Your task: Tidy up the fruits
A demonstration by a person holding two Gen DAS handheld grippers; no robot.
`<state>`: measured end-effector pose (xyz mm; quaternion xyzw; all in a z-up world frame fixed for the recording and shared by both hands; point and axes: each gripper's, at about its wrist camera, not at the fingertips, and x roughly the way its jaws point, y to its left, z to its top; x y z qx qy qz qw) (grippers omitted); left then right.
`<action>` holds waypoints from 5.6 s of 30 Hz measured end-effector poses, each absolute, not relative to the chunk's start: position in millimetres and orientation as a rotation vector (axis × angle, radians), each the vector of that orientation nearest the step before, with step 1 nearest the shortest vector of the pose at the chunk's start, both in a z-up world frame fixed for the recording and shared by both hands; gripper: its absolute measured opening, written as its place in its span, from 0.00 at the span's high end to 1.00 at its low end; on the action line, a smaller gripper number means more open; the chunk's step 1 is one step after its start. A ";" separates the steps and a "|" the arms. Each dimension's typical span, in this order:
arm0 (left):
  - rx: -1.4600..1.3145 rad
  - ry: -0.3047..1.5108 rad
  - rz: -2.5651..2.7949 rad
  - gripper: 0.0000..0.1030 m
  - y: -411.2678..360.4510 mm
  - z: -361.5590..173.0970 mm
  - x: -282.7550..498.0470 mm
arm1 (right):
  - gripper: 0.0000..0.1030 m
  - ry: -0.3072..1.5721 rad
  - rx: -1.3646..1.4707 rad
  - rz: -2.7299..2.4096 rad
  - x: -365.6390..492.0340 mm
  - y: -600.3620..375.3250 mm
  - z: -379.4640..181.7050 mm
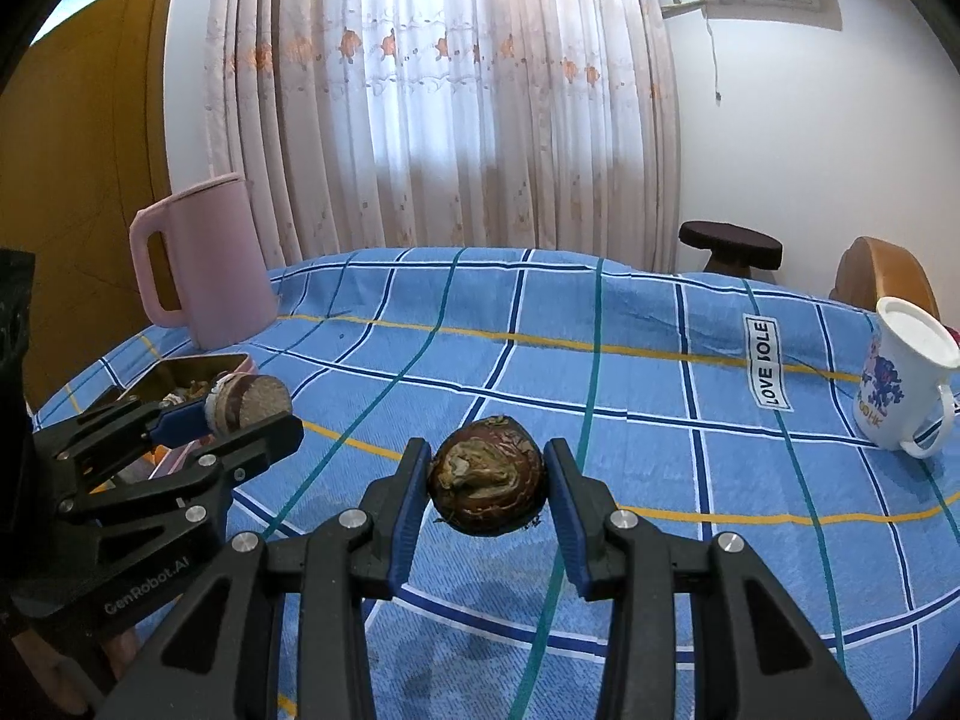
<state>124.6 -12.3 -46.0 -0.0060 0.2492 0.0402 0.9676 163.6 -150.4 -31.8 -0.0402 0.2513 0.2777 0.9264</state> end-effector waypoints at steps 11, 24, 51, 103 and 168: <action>-0.012 0.457 0.093 0.62 -12.6 -41.9 115.7 | 0.60 0.455 -0.082 0.566 154.4 -153.7 -26.8; -0.008 0.403 0.101 0.62 -12.3 -38.2 104.1 | 0.60 0.381 -0.089 0.558 142.4 -156.1 -22.0; -0.067 0.412 0.071 0.62 9.4 -36.1 82.9 | 0.60 0.430 -0.107 0.612 138.7 -130.5 -20.1; -0.139 0.606 0.348 0.36 157.9 -51.9 25.7 | 0.44 0.638 -0.198 1.008 107.8 41.9 -34.9; -0.076 0.458 0.307 0.00 102.1 -5.6 -7.0 | 0.22 0.382 -0.171 0.725 55.9 -67.1 23.1</action>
